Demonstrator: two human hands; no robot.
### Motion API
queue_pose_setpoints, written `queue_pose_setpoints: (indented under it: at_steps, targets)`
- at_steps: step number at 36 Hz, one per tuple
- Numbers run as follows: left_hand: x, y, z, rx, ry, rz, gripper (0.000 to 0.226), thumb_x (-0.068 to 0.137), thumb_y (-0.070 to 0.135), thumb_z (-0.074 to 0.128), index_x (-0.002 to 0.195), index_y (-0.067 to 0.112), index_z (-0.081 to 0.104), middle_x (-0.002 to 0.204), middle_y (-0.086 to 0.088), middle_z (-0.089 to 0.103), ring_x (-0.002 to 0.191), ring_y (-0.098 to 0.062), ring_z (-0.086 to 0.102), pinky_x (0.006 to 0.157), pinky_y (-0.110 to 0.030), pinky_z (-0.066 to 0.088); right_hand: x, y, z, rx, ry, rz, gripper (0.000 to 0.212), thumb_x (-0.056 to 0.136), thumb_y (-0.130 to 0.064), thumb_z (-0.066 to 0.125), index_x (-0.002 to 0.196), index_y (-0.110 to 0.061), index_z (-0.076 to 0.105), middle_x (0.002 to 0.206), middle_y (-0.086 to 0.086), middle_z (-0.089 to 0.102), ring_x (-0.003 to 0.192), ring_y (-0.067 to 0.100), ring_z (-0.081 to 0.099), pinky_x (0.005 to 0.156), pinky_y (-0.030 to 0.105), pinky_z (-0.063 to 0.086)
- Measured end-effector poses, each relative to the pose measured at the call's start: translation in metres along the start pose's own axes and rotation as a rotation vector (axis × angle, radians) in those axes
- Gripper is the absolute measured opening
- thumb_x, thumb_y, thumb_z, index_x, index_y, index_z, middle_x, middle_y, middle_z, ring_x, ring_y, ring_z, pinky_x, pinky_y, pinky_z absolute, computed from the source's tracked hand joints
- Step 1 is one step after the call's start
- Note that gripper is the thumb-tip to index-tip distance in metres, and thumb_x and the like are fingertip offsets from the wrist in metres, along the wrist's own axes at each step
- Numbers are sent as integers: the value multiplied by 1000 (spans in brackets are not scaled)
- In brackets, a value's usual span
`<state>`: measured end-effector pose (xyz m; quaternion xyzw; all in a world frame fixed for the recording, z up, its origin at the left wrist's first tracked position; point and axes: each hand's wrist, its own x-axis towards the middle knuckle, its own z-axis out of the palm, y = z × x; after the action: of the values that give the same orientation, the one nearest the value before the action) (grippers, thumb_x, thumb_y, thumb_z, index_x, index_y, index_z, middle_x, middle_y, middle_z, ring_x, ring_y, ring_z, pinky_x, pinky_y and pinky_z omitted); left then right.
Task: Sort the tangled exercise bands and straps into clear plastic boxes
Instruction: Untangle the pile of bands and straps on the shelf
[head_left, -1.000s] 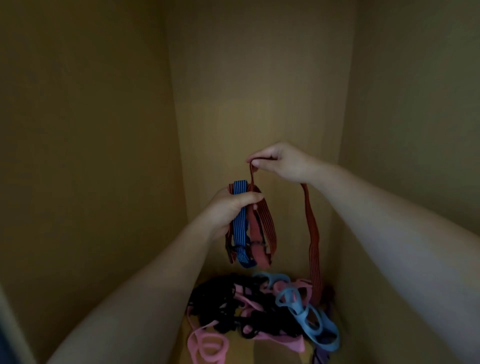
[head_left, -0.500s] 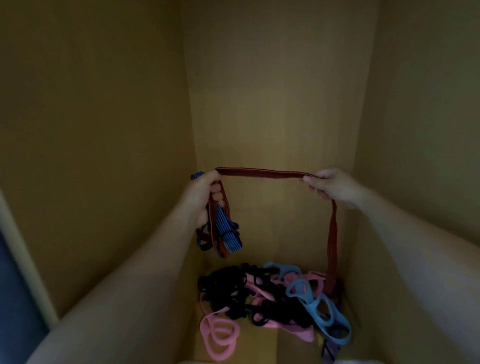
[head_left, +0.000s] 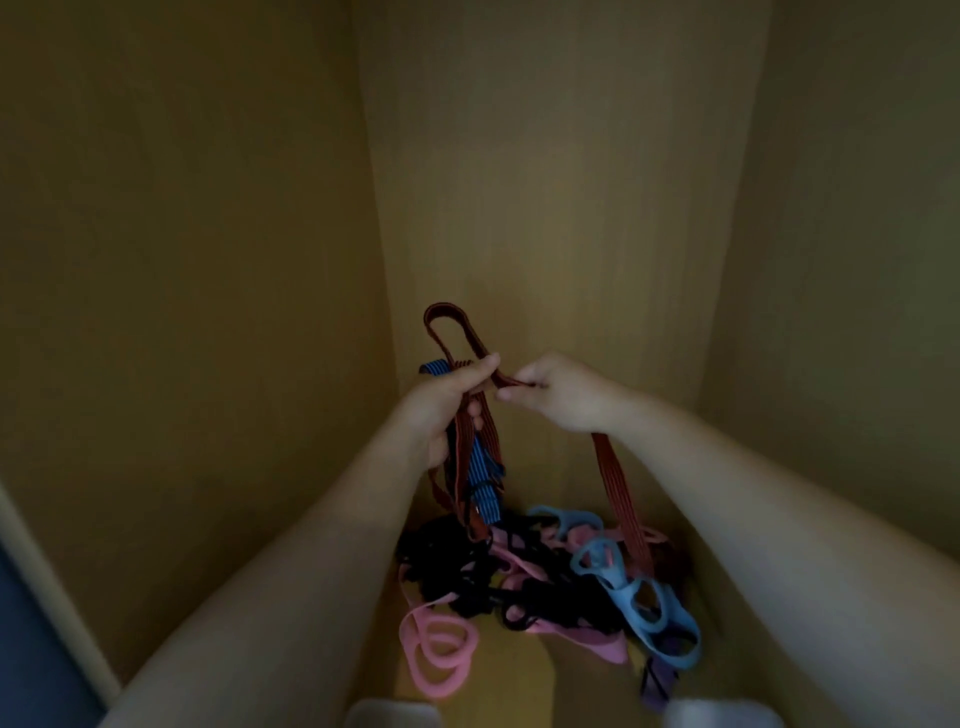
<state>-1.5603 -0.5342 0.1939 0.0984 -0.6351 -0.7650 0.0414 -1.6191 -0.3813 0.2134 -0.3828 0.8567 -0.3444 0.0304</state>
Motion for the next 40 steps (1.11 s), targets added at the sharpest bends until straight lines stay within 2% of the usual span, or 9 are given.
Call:
queue_pose_setpoints:
  at_steps: [5,10,16,19,24,29,32,34,40]
  targets:
    - [8,-1,-1,-32,42,126,21,75,25,79,75,12,62,53,-2,44,48,-17,42,52,-27,42,-1,10,14,22,5,35,32,96,-28,57,64,-21,59,46,-14,42,39,1,37,45,19,29]
    - [7,24,-12,-78,119,189,17,82,23,75,89,12,64,53,1,47,48,-14,44,57,-28,46,-6,54,23,92,57,189,24,97,-28,55,90,-10,68,72,5,63,68,18,59,67,34,48]
    - [7,47,-27,-67,278,245,17,83,23,74,91,9,67,54,1,47,51,-14,45,59,-29,48,-44,128,27,211,68,450,18,97,-21,55,85,-10,63,73,5,60,66,14,54,59,20,40]
    - [9,42,-24,-22,303,252,19,84,22,73,94,7,67,54,2,48,50,-13,45,59,-30,47,-58,140,23,302,113,427,17,93,-24,61,81,-13,66,65,-3,61,59,8,53,53,14,36]
    - [19,22,-19,28,305,147,29,84,23,73,101,0,69,57,-2,52,54,-17,50,60,-30,51,-55,113,1,434,-105,409,37,85,-36,65,102,-3,67,54,-8,40,48,7,35,49,21,25]
    - [24,3,-18,116,278,30,28,84,35,73,83,8,66,63,0,58,58,-14,56,52,-24,50,-33,74,-17,567,-57,507,45,90,-56,50,81,-13,56,55,-7,28,48,8,20,46,21,16]
    - [20,-4,-20,143,231,-55,34,82,45,73,94,15,62,80,4,64,73,-12,61,63,-26,51,-18,71,-21,510,99,641,39,97,-46,47,76,-14,50,60,-5,29,45,7,19,41,19,14]
    - [18,-9,-22,188,227,-107,40,78,51,73,92,16,60,72,1,60,67,-16,57,71,-29,50,-13,76,-24,514,129,709,30,96,-37,53,78,-15,49,62,-3,31,41,6,21,34,17,16]
    - [13,-21,-20,233,200,-155,43,80,46,73,62,14,51,55,-1,47,49,-15,44,54,-27,43,-15,73,-26,808,8,699,17,93,-16,57,78,-17,50,56,-5,32,47,8,26,48,20,24]
